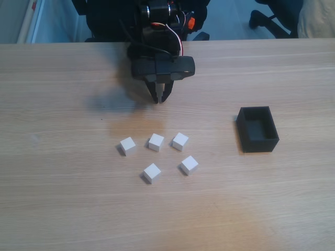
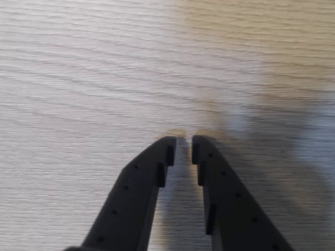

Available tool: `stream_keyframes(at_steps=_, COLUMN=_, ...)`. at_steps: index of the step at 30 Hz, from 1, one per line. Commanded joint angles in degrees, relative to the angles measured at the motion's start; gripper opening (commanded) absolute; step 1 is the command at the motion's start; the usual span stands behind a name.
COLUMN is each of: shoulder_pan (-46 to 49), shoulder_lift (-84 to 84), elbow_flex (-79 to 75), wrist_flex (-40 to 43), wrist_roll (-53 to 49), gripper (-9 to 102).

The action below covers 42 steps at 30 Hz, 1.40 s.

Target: Pick blocks and place them in the box.

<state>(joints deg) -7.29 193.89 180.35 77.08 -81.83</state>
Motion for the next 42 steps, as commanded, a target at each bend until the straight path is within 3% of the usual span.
stream_keyframes(at_steps=1, shoulder_pan=6.9, shoulder_lift=1.5, elbow_flex=3.6, wrist_flex=4.6, wrist_roll=-3.5, gripper=0)
stream_keyframes(at_steps=42, shoulder_pan=1.7, shoulder_lift=1.6, elbow_flex=3.6, wrist_flex=4.7, wrist_roll=-4.0, gripper=0)
